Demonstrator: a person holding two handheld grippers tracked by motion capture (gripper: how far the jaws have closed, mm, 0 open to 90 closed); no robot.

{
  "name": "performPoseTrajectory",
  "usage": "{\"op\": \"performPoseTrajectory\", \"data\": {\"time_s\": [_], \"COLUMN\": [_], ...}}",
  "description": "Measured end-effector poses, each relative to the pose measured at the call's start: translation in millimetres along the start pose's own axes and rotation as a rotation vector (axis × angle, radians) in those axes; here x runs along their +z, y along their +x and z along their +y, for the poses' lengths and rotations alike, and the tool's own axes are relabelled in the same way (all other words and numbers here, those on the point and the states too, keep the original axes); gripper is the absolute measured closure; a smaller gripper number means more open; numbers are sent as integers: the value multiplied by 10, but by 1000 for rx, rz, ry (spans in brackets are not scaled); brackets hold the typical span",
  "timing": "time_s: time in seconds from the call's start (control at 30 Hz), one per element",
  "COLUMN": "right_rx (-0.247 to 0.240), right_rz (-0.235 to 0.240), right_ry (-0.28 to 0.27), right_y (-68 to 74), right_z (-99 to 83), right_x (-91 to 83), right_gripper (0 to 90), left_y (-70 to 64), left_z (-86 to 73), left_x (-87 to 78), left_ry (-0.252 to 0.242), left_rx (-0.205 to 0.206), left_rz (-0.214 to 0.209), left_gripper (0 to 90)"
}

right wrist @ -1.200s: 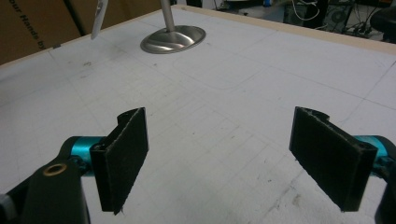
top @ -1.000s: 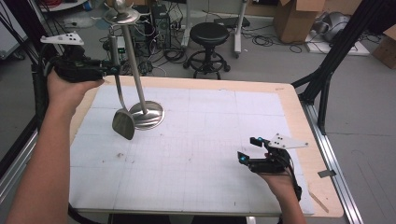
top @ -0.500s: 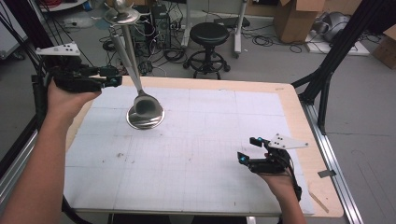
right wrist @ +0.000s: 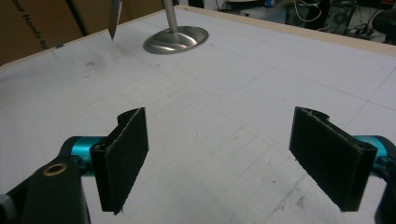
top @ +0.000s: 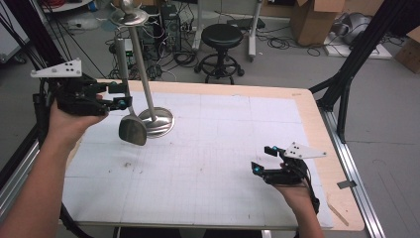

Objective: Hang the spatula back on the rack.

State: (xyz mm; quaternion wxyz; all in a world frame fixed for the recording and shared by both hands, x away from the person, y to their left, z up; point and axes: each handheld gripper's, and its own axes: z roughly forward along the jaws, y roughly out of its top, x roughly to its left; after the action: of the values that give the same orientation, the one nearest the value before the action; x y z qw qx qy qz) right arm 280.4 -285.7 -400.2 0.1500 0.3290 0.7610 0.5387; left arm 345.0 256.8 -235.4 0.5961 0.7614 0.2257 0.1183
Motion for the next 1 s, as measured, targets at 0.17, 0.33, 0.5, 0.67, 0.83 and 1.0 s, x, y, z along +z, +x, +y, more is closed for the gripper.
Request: {"op": "performPoseTrajectory", "data": {"time_s": [0.17,0.33,0.5,0.67,0.83,1.0], "right_rx": [-1,2,-1,0,-2,-4], "right_rz": [1,3,2,5,5,6], "right_ry": [2,6,1,9,11,14], "right_y": [6,8,4,10,20,24], "right_z": [0,-2,-2,-7,-5,-9], "right_x": [7,10,9,28,35,39], "right_gripper": [186,186,186,186,186,186], "left_y": [-76,-112,-162,-247,-364,-437], "left_z": [-166,-374,-625,-819,-984,-1119], "left_x": [-26,-43,-98,-59,19,55], "left_ry": [-26,-57,-89,-75,-88,-58], "left_rx": [6,-19,-40,-41,-32,-25], "left_rz": [-24,-35,-53,-58,-65,-62], "left_gripper": [380,357,326,286,281,249]}}
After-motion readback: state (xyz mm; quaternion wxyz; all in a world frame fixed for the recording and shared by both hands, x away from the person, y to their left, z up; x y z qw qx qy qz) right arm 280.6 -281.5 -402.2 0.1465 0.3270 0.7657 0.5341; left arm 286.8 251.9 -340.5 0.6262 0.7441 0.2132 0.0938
